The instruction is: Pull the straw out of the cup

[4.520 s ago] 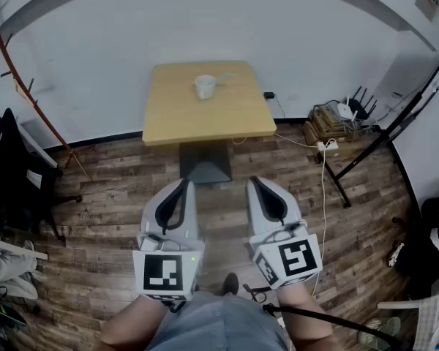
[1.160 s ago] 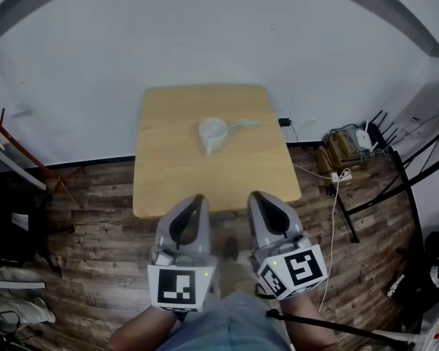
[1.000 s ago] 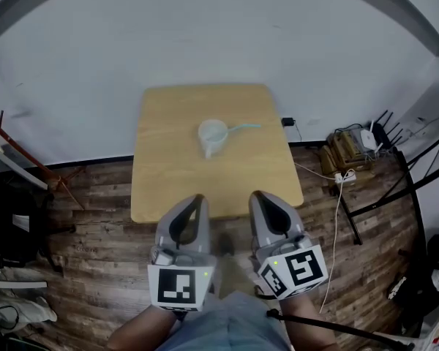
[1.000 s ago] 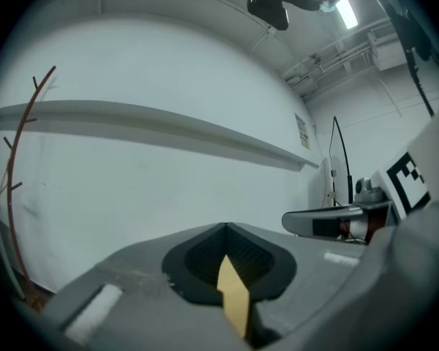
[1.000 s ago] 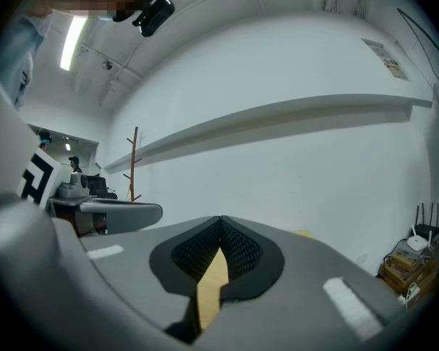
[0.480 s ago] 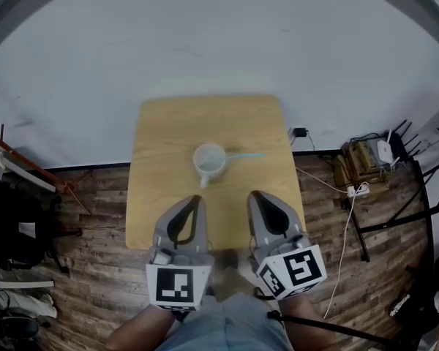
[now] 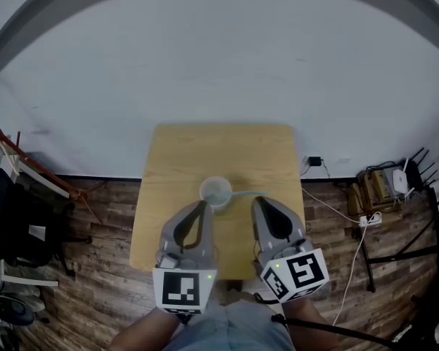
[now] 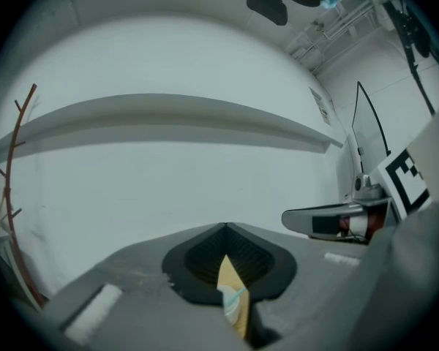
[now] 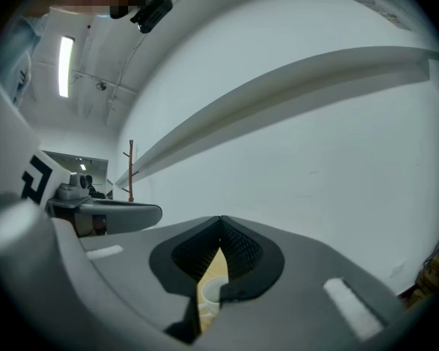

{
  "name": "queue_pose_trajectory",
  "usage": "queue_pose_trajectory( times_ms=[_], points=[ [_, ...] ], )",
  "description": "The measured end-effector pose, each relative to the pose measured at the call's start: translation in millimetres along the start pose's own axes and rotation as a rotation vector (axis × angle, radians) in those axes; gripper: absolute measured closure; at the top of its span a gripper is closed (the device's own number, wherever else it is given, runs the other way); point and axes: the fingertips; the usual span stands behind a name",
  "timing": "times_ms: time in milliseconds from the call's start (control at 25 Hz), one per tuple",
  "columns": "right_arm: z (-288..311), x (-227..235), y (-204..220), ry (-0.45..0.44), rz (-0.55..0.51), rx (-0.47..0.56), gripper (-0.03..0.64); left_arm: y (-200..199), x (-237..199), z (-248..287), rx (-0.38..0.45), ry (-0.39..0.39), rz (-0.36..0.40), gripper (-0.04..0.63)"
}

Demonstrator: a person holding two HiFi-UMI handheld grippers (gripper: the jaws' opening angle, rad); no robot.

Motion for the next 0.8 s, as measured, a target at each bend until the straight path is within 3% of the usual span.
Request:
queue_pose_trajectory(
  times_ms=[440,800],
  points=[
    [28.2,18.4,-13.0,-0.071,-0.016,0.019,0.611,-9.3,-9.8,23.5,0.015,-0.072,0.002,0.577],
    [44.8,10.6,15.3,-0.046,0.012,-0.039,0.611,11.0,-25.6,31.6,-0.028,-0.042,-0.033,0.577]
  ],
)
Point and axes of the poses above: the fingertips, and each gripper's own axes: z forward along the fingers, x to its right, y out of its underside, and after that the axes turned 9 degrees about -y, right-handed
